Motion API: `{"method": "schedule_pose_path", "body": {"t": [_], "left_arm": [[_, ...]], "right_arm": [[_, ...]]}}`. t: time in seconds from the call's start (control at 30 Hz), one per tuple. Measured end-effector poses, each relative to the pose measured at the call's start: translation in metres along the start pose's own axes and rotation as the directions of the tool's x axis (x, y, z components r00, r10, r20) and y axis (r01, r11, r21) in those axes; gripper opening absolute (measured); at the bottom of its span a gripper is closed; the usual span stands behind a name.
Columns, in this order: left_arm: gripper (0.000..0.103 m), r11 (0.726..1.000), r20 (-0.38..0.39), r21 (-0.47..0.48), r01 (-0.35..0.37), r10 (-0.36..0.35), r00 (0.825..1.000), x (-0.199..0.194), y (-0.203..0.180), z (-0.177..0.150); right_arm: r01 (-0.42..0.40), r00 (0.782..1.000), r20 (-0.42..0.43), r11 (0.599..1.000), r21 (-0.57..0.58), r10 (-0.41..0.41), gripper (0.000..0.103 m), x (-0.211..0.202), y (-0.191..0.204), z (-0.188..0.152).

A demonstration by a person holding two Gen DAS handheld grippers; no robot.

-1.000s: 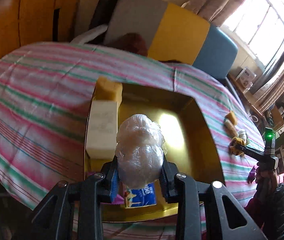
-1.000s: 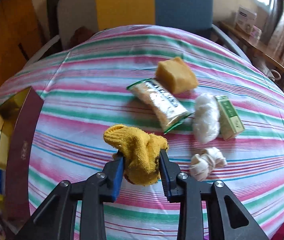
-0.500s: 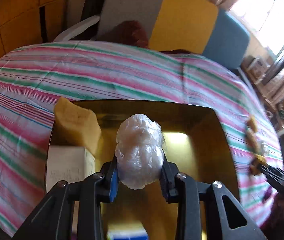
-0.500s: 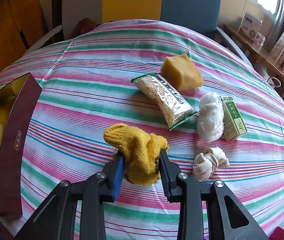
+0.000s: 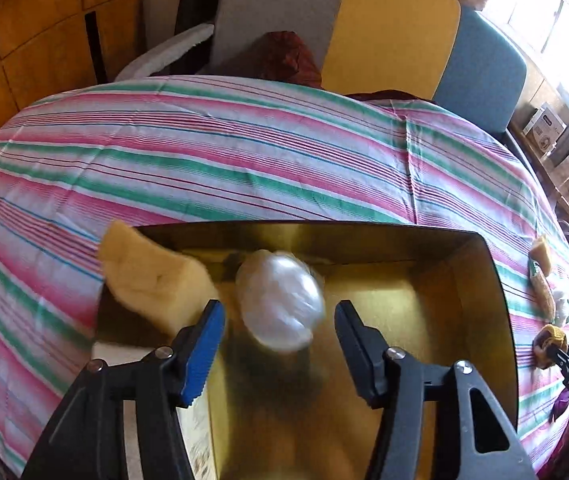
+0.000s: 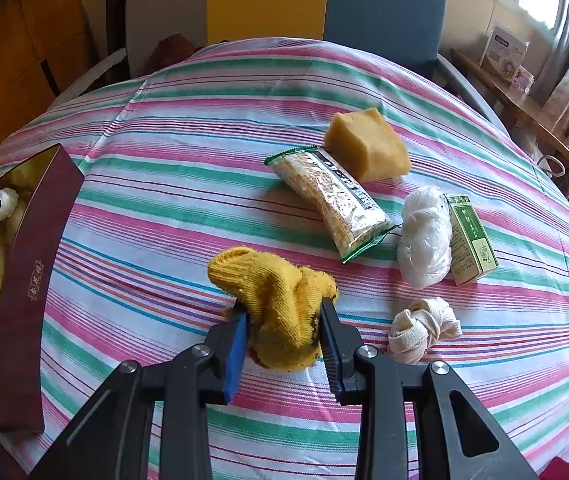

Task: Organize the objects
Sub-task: 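Lower the wrapped ball into the gold tray and open the left gripper, then carry the yellow sock into the gold tray with the right gripper, release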

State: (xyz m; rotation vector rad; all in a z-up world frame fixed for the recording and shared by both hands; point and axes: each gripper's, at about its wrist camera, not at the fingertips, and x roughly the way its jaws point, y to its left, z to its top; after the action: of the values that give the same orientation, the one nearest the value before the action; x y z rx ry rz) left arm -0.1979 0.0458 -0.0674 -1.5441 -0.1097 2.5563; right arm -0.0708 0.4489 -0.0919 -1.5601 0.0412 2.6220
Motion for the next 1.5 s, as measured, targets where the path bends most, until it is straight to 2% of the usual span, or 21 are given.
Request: {"method": "schedule_pose_path", "body": {"t": [0.13,0.23,0.4,0.6,1.07,1.5], "left_arm": [[0.058,0.998,0.077,0.051,-0.037,0.033,0.996,-0.036,-0.004,-0.018],[0.058,0.995,0.137,0.081,-0.051,0.039,0.99,-0.067,-0.007,-0.045],[0.058,0.995,0.147,0.088,-0.046,0.032,0.989,-0.094,-0.01,-0.086],[0.058,0.993,0.166,0.1,-0.06,0.043,0.985,-0.113,-0.013,-0.12],[0.058,0.993,0.159,0.113,-0.045,0.027,0.987,-0.116,-0.021,-0.141],[0.058,0.993,0.155,0.11,-0.03,0.013,0.988,-0.116,-0.02,-0.143]], "right_arm": [[0.005,1.0,-0.004,1.0,0.0,-0.005,0.034,0.002,-0.001,0.0],[0.011,1.0,-0.009,1.0,-0.005,-0.012,0.034,0.004,-0.001,-0.001],[0.018,1.0,-0.011,1.0,-0.015,-0.018,0.034,0.004,0.001,-0.003],[0.014,1.0,-0.019,1.0,-0.004,-0.014,0.034,0.006,-0.001,-0.004],[0.007,1.0,-0.027,1.0,0.027,-0.006,0.04,0.009,-0.006,-0.006],[0.042,0.999,-0.003,0.999,-0.013,-0.042,0.033,0.009,-0.001,-0.007]]}}
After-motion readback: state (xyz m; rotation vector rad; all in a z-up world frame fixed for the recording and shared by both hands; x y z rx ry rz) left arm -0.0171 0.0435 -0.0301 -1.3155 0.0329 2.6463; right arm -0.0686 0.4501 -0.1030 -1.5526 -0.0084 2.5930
